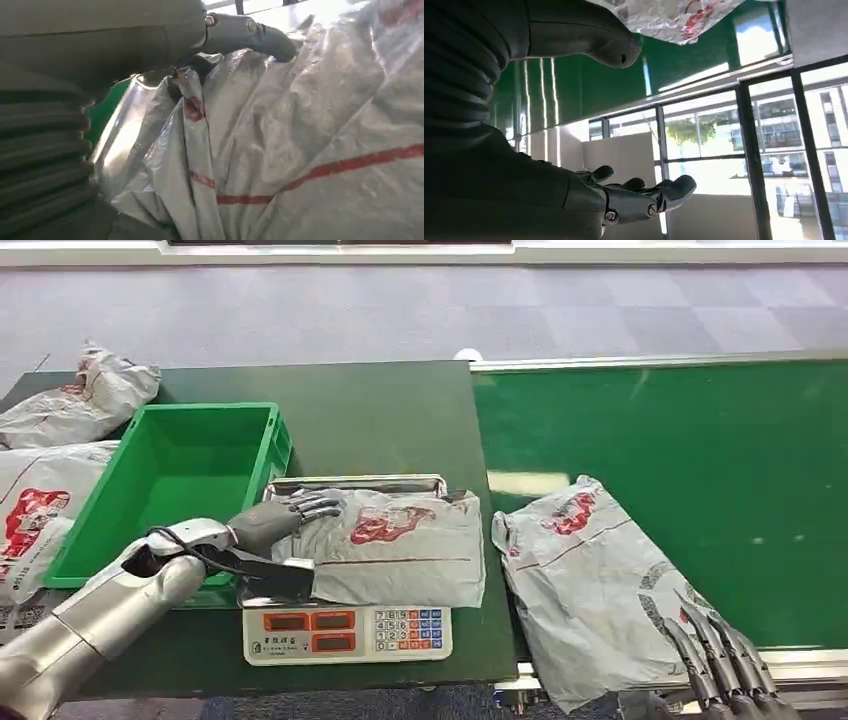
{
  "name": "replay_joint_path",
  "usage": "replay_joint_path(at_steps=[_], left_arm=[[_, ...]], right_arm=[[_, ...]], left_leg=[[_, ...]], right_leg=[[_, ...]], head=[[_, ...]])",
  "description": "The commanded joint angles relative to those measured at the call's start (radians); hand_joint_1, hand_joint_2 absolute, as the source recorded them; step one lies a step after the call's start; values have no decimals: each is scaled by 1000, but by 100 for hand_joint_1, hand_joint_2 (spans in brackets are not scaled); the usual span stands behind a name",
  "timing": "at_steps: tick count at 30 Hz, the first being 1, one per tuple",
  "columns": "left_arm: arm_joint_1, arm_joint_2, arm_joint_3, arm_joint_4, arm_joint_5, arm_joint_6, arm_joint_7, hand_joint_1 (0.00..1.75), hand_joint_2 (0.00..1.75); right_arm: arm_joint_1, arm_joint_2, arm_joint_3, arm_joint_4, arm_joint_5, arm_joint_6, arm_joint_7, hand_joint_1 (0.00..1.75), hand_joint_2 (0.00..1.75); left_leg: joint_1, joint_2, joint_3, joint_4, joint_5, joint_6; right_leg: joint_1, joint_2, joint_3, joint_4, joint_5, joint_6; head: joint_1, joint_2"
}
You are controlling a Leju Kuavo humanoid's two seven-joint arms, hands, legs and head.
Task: Moved the parcel from conveyor to table for the left to box.
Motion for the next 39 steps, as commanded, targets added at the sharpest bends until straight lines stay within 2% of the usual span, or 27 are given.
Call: replay_joint_path(at_steps=[1, 7, 9, 10, 12, 13, 14, 15, 16, 17, 18, 19, 20, 21, 23, 24, 27, 30, 33, 34, 37, 38, 39], left_arm=[[59, -193, -100, 310, -21, 69, -40, 0, 175], [51, -186, -98, 310, -22, 71, -48, 0, 175], [51, -186, -98, 310, -22, 71, -48, 0, 175], [51, -186, -98, 310, -22, 71, -48, 0, 175], [57, -190, -91, 309, -14, 66, -56, 0, 175], [72, -223, -80, 337, -18, 81, -57, 12, 175], [82, -251, -76, 362, -26, 97, -64, 175, 175], [97, -282, -67, 390, -38, 122, -69, 175, 175], [106, -291, -66, 395, -51, 142, -68, 175, 175], [109, -295, -65, 396, -64, 155, -64, 175, 175], [117, -292, -59, 382, -75, 174, -61, 175, 175], [124, -281, -50, 357, -87, 182, -55, 175, 175], [130, -270, -43, 332, -104, 190, -43, 175, 175], [135, -255, -30, 298, -117, 185, -35, 175, 175], [134, -242, -3, 257, -150, 165, -19, 175, 175], [128, -238, 7, 248, -159, 159, -19, 175, 175], [103, -222, 14, 241, -166, 125, -29, 175, 175], [99, -213, 16, 236, -167, 120, -35, 175, 175], [102, -211, 18, 231, -168, 121, -35, 175, 175], [105, -206, 21, 222, -167, 123, -35, 175, 175], [89, -194, 60, 192, -178, 166, -20, 175, 175], [76, -188, 98, 165, -201, 234, 2, 175, 175], [51, -183, 141, 139, -203, 255, 19, 175, 175]], right_arm=[[-43, 103, 44, 76, -20, 15, -46, 0, 175], [-41, 102, 41, 75, -21, 15, -47, 0, 175], [-41, 102, 41, 75, -21, 15, -47, 0, 175], [-41, 102, 41, 75, -21, 15, -47, 0, 175], [-42, 106, 41, 75, -26, 15, -49, 0, 175], [-50, 121, 45, 82, -28, 18, -63, 0, 175], [-60, 135, 49, 86, -27, 16, -76, 0, 175], [-80, 143, 51, 104, -39, 10, -99, 0, 175], [-92, 148, 49, 115, -41, 11, -110, 0, 175], [-109, 153, 48, 129, -54, 12, -127, 0, 175], [-120, 155, 43, 141, -63, 18, -140, 0, 175], [-129, 159, 31, 152, -75, 22, -156, 0, 175], [-132, 162, 20, 157, -87, 24, -169, 0, 175], [-135, 162, 5, 159, -102, 31, -184, 0, 175], [-136, 183, -28, 158, -122, 48, -220, 0, 175], [-132, 194, -38, 153, -121, 57, -228, 0, 175], [-120, 207, -38, 139, -117, 55, -237, 0, 175], [-122, 204, -44, 137, -121, 52, -239, 0, 175], [-124, 205, -47, 138, -128, 49, -246, 0, 175], [-112, 209, -51, 128, -127, 42, -248, 0, 175], [-89, 219, -59, 116, -130, 33, -259, 0, 175], [-76, 221, -61, 110, -130, 35, -256, 0, 175], [-70, 219, -59, 107, -128, 36, -252, 0, 175]], left_leg=[[-3, -3, 9, -8, 3, 1], [-6, -2, 11, -8, -4, 6], [-7, -4, 20, -5, -9, 8], [-7, -3, 12, -7, -5, 7], [-7, -5, 23, -4, -10, 7], [-7, -4, 17, -5, -7, 7], [-7, -5, 23, -5, -10, 7], [-7, -5, 18, -6, -7, 7], [-7, -6, 23, -6, -9, 7], [-8, -5, 21, -8, -6, 7], [-7, -6, 24, -6, -9, 7], [-8, -4, 19, -7, -7, 7], [-7, -5, 23, -7, -9, 7], [-8, -3, 19, -8, -7, 7], [-7, -4, 25, -6, -10, 7], [-7, -2, 22, -8, -8, 7], [-7, -2, 26, -6, -11, 6], [-7, 1, 24, -10, -10, 5], [-7, 1, 32, -10, -13, 5], [-7, 2, 28, -12, -11, 4], [-7, 2, 32, -12, -14, 4], [-7, 0, 34, -10, -15, 4], [-7, 1, 29, -10, -14, 3]], right_leg=[[-3, -5, 10, -7, 1, 2], [-6, -6, 21, -4, -7, 6], [-7, -8, 29, -1, -13, 8], [-7, -8, 21, -2, -9, 8], [-7, -9, 32, 1, -16, 8], [-7, -9, 27, 0, -13, 8], [-7, -9, 33, 0, -15, 8], [-8, -10, 27, -1, -12, 8], [-7, -10, 32, 0, -15, 8], [-8, -10, 30, -2, -12, 8], [-7, -10, 33, -1, -15, 8], [-8, -9, 29, -1, -12, 8], [-7, -9, 33, -1, -14, 8], [-8, -7, 28, -3, -11, 8], [-7, -8, 35, 0, -15, 8], [-7, -7, 31, -2, -13, 8], [-7, -6, 35, 0, -16, 7], [-7, -3, 31, -3, -13, 6], [-7, -3, 37, -1, -17, 5], [-8, -2, 33, -3, -15, 5], [-7, -2, 37, -2, -18, 4], [-7, -3, 39, -1, -19, 4], [-7, -4, 34, -1, -18, 4]], head=[[0, 0], [0, 0], [0, 0], [0, 0], [0, 0], [0, 0], [0, 0], [0, 0], [0, 0], [0, 0], [0, 0], [0, 0], [0, 0], [0, 0], [0, 0], [0, 0], [0, 0], [0, 0], [0, 0], [0, 0], [0, 0], [0, 0], [0, 0]])
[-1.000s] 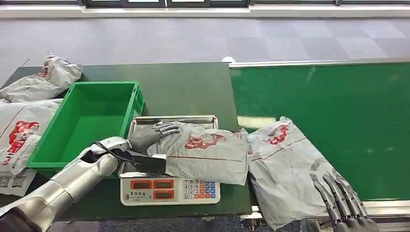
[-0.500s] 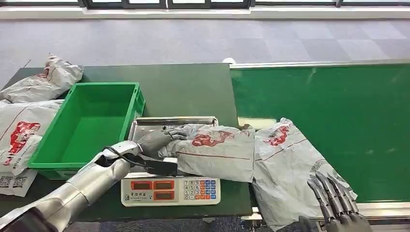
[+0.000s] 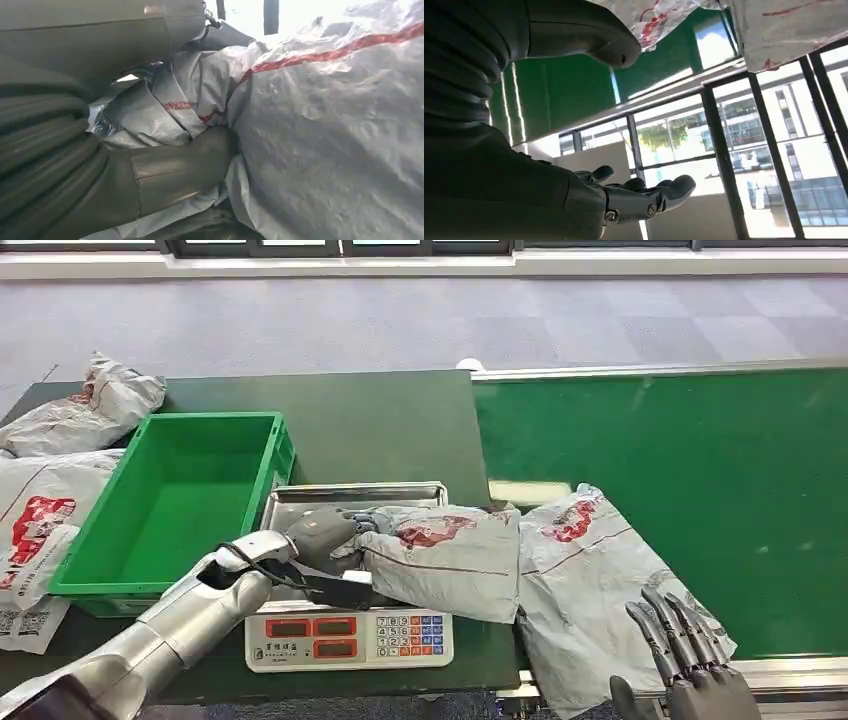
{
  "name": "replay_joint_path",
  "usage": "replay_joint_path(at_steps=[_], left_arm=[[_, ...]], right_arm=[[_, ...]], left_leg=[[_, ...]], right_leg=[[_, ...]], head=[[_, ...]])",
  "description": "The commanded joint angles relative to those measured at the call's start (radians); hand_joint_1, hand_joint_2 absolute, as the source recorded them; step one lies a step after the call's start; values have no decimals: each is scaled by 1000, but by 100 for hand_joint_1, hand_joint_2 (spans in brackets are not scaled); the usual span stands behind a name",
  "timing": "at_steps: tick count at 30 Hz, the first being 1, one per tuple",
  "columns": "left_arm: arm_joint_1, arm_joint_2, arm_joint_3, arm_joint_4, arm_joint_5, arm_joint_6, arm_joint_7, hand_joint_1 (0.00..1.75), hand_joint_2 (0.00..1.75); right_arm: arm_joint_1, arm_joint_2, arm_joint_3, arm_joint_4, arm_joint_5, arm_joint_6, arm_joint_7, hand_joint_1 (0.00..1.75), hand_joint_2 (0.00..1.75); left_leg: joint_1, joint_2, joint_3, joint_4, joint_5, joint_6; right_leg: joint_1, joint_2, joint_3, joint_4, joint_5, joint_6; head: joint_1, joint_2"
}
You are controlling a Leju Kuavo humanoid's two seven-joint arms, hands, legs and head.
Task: Moved the parcel from conveyor to table for the left to box.
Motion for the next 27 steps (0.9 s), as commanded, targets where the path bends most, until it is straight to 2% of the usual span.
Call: replay_joint_path(at_steps=[1, 3, 5, 6, 8, 9, 13, 15, 16, 18, 20, 21, 23, 25, 27], left_arm=[[-7, 54, 163, -86, -51, 161, 88, 175, 175], [-85, 95, 220, -140, -35, 154, 144, 175, 175], [-120, 112, 261, -156, -65, 141, 162, 175, 175], [-190, 144, 304, -161, -72, 116, 176, 175, 175], [-252, 174, 377, -159, -109, 93, 193, 175, 175], [-272, 190, 391, -158, -113, 87, 203, 175, 175], [-373, 337, 507, -163, -135, 62, 239, 175, 175], [-369, 403, 565, -162, -114, 35, 255, 175, 175], [-352, 450, 581, -160, -116, 29, 261, 175, 175], [-283, 494, 631, -159, -96, 28, 247, 175, 175], [-199, 509, 669, -166, -96, 46, 235, 175, 175], [-108, 522, 693, -197, -109, 38, 230, 175, 175], [67, 516, 780, -269, -109, 59, 225, 175, 175], [179, 497, 854, -331, -133, 62, 220, 175, 175], [299, 490, 902, -393, -146, 59, 223, 175, 175]], right_arm=[[35, 62, -29, 21, 2, -5, 0, 0, 175], [45, 58, -19, 14, 11, -11, 12, 0, 175], [49, 55, -14, 11, 15, -14, 18, 0, 175], [57, 46, -8, 7, 17, -22, 27, 0, 175], [62, 26, 2, 6, 12, -38, 45, 0, 175], [64, 23, 2, 6, 8, -40, 48, 0, 175], [53, 17, 27, 29, -4, -61, 53, 0, 175], [41, 11, 42, 42, -9, -68, 49, 0, 175], [32, 15, 49, 50, -12, -70, 44, 0, 175], [13, 33, 54, 67, -10, -63, 34, 0, 175], [8, 44, 54, 71, -7, -56, 31, 0, 175], [13, 51, 47, 69, -5, -51, 32, 0, 175], [28, 58, 36, 58, -3, -48, 28, 0, 175], [42, 64, 27, 49, 1, -46, 25, 0, 175], [51, 72, 25, 44, -4, -45, 26, 0, 175]], left_leg=[[1, 4, -10, -2, 4, -1], [2, 1, -9, 4, 1, -1], [3, 3, -13, 5, 1, -2], [4, 4, -19, 6, 3, -3], [4, 4, -16, 5, 7, -6], [4, 4, -19, 5, 9, -6], [6, 8, -23, 4, 10, -7], [7, 14, -23, 4, 9, -7], [7, 15, -23, 3, 9, -8], [6, 22, -25, 0, 10, -8], [6, 23, -26, -4, 11, -8], [5, 23, -24, -5, 10, -8], [3, 22, -19, -6, 11, -8], [3, 21, -13, -10, 11, -8], [3, 19, -15, -5, 10, -8]], right_leg=[[1, 1, -11, -2, 5, -1], [2, 1, -10, 2, 2, -1], [4, 3, -15, 3, 3, -2], [5, 2, -21, 4, 5, -3], [6, 3, -26, 2, 9, -4], [6, 2, -29, 2, 11, -5], [6, 8, -34, 4, 14, -6], [7, 14, -36, 4, 15, -7], [6, 14, -36, 4, 15, -7], [5, 21, -37, 3, 16, -7], [5, 22, -36, 1, 16, -7], [4, 22, -35, 0, 15, -7], [3, 22, -36, 0, 15, -7], [2, 21, -32, -3, 15, -6], [3, 21, -34, 1, 13, -7]], head=[[0, 0], [0, 0], [0, 0], [0, 0], [0, 0], [0, 0], [0, 0], [0, 0], [0, 0], [0, 0], [-1, 0], [0, 0], [0, 0], [0, 0], [0, 0]])
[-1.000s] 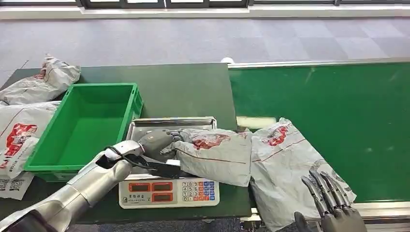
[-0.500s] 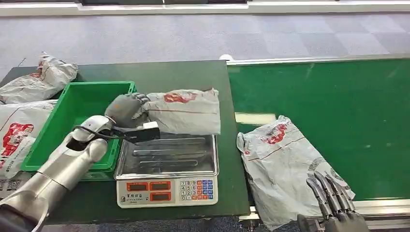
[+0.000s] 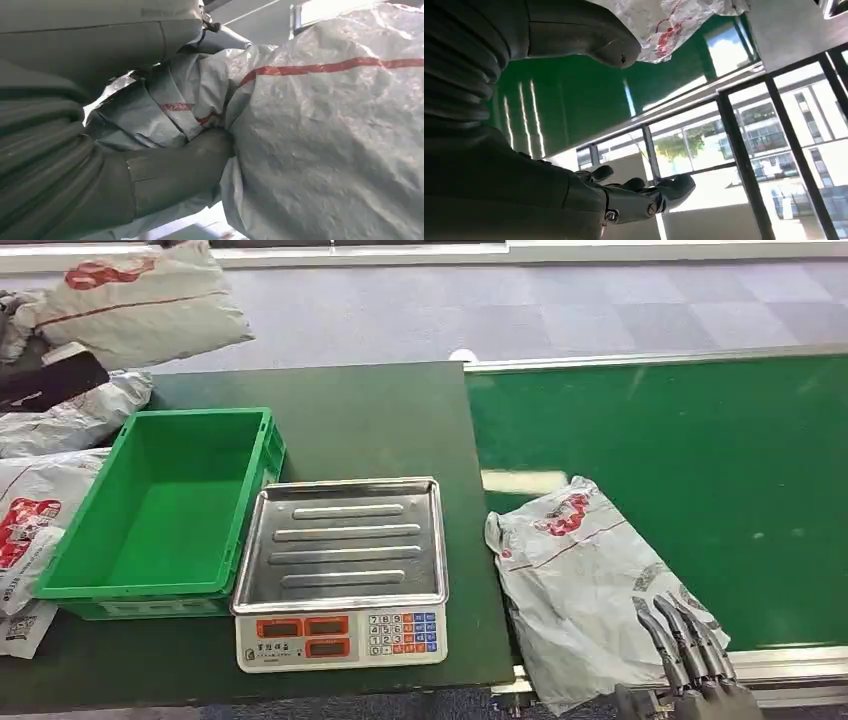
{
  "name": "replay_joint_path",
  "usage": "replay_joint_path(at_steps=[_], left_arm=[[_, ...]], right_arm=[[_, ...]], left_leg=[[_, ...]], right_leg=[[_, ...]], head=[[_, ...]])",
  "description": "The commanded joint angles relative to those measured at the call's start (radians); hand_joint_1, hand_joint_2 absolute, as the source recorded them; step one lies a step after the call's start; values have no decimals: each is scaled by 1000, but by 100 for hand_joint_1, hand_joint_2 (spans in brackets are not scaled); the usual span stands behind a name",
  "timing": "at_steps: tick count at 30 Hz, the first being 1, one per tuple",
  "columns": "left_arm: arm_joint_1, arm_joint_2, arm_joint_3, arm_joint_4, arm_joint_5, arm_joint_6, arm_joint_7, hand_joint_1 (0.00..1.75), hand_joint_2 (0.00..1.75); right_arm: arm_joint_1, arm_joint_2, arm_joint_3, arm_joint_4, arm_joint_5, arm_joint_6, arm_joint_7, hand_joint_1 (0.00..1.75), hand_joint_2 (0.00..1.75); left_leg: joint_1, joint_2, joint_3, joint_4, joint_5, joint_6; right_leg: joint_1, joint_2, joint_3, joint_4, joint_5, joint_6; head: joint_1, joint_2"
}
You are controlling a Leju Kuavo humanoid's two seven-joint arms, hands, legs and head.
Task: Moved the parcel from conveyor to table for the left to box.
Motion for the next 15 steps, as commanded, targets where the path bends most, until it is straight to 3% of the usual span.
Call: replay_joint_path(at_steps=[1, 6, 10, 13, 15], left_arm=[[535, -24, 339, -234, -52, 11, -10, 175, 175], [916, -253, 482, -484, -151, 47, -63, 175, 175], [1025, -405, 485, -592, -257, 59, -50, 175, 175], [1051, -431, 478, -583, -310, 70, -35, 175, 175], [1048, -425, 485, -581, -310, 70, -34, 175, 175]], right_arm=[[11, 58, 17, 32, 4, 12, -2, 0, 175], [28, 71, 41, 32, 16, 7, 28, 0, 175], [-13, 103, 53, 58, 30, 22, 25, 0, 175], [-27, 126, 44, 69, 33, 40, 6, 0, 175], [-26, 126, 43, 69, 33, 40, 6, 0, 175]], left_leg=[[0, 3, 4, -6, 1, 0], [-5, 3, 7, -9, 1, 1], [-5, 6, 6, -7, -2, 3], [-6, 7, 5, -6, -3, 4], [-5, 5, -3, -5, -5, 5]], right_leg=[[0, 1, 3, -5, 1, 1], [-4, 0, 6, -7, 0, 1], [-4, 3, 4, -7, 0, 3], [-5, 4, 4, -6, -1, 3], [-4, 2, 5, -6, -2, 4]], head=[[1, 0], [0, 0], [0, 0], [0, 0], [0, 0]])
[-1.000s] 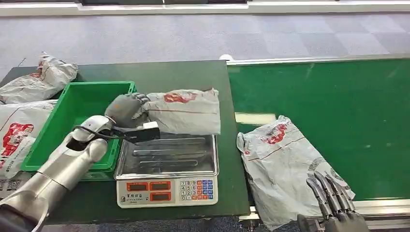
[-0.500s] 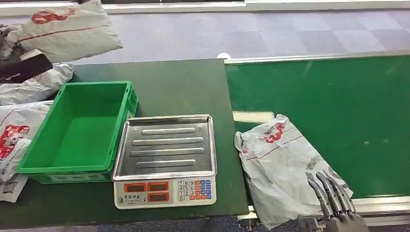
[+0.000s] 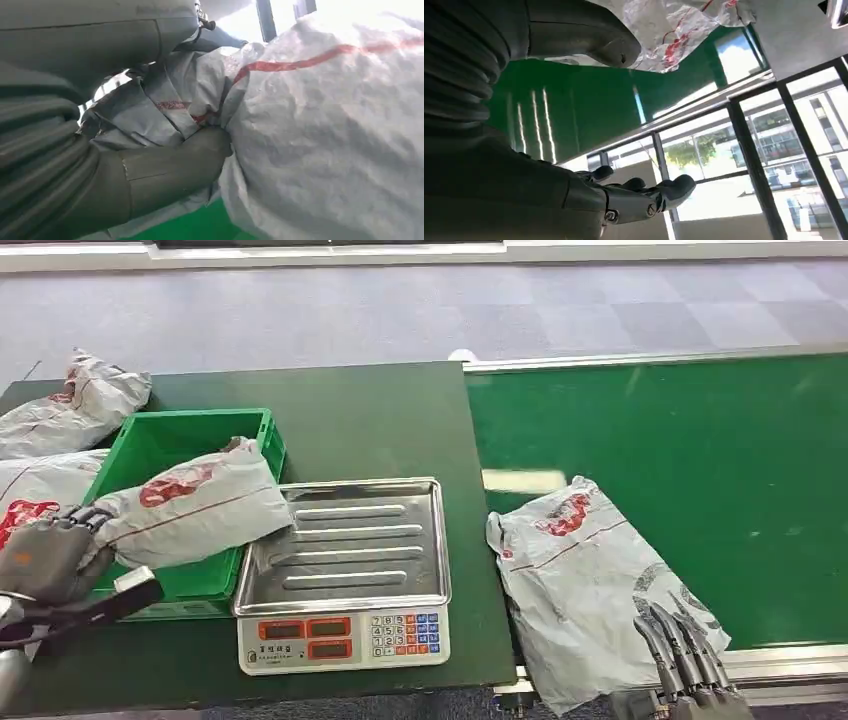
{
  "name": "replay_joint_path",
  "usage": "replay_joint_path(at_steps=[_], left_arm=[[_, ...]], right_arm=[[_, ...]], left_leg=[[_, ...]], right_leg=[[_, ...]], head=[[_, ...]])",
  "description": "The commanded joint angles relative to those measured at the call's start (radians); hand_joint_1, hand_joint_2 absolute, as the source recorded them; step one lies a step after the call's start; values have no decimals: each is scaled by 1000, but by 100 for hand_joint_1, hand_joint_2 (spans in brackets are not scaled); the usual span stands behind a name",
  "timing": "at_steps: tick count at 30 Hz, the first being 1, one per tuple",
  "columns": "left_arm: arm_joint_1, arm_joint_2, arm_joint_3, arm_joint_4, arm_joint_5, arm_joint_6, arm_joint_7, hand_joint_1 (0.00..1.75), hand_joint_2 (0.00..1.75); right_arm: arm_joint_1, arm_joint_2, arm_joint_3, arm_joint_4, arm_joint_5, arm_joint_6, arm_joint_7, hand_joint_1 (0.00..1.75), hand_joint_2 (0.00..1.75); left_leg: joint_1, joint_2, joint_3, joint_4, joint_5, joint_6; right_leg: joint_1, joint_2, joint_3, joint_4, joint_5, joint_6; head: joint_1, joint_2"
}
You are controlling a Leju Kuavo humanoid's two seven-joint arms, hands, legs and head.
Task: Moved the parcel from conveyor to table for the left to box.
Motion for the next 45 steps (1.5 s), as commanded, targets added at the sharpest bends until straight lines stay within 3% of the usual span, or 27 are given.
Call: replay_joint_path(at_steps=[1, 7, 8, 9, 11, 14, 20, 24, 35, 43, 44, 45], left_arm=[[152, -224, 98, -101, -58, 11, 11, 175, 175], [139, -245, 84, -65, -127, -9, 2, 175, 175], [127, -251, 63, -49, -149, 10, 1, 0, 175], [87, -270, 30, -16, -195, 67, 7, 0, 0], [12, -277, -7, 25, -183, 88, 34, 0, 0], [-68, -238, -42, 81, -154, 69, 88, 0, 0], [-52, -209, 22, 105, 22, 31, 91, 0, 0], [-137, -229, -15, 188, -29, 49, 121, 0, 0], [-194, -194, -12, 239, 10, 40, 121, 0, 0], [-270, -169, -78, 296, 14, 44, 135, 0, 0], [-333, -163, -63, 299, 66, 99, 121, 0, 175], [-373, -151, -58, 293, 80, 115, 117, 0, 175]], right_arm=[[-40, 80, 23, 67, 1, 20, -20, 0, 175], [-24, 86, 5, 55, 8, 32, -31, 0, 175], [-19, 83, 1, 48, 13, 33, -29, 0, 175], [-12, 87, -5, 34, 23, 39, -24, 0, 175], [-7, 92, -3, 18, 34, 48, -17, 0, 175], [0, 87, 5, 13, 36, 43, -6, 0, 175], [29, 34, 4, 4, 11, 3, 8, 0, 175], [21, 8, 16, 2, 2, -4, 18, 0, 175], [-5, 30, 40, 10, 22, -10, 23, 0, 175], [-4, 16, 44, 12, 26, -28, 25, 0, 175], [-9, 8, 42, 13, 27, -25, 28, 0, 175], [-13, 5, 41, 13, 28, -23, 26, 0, 175]], left_leg=[[-1, 1, 3, -3, 0, 1], [0, -5, 3, -4, 0, 0], [0, -6, 4, -4, 0, 0], [0, -7, 4, -3, 0, 0], [0, -10, 4, -4, 1, 0], [0, -15, 2, -2, 1, 0], [1, -11, 3, -1, 1, -1], [1, -14, 3, -2, 2, 0], [1, -13, 3, 0, 1, -1], [2, -14, 3, -1, 2, -1], [2, -14, 2, 0, 1, -1], [2, -15, 2, -1, 2, -1]], right_leg=[[-1, -2, 3, -3, 0, 1], [1, -8, 6, -4, -1, 2], [0, -10, 6, -4, -1, 2], [0, -10, 6, -3, -2, 2], [0, -14, 7, -4, -2, 2], [0, -19, 6, -2, -3, 2], [1, -15, 7, -1, -2, 1], [1, -17, 7, -3, -2, 1], [1, -16, 7, -1, -3, 1], [2, -18, 7, -3, -2, 1], [2, -18, 7, -2, -2, 1], [2, -19, 7, -2, -2, 1]], head=[[0, 0], [0, 0], [0, 0], [0, 0], [0, 0], [0, 0], [0, 0], [0, 0], [0, 0], [0, 0], [0, 0], [0, 0]])
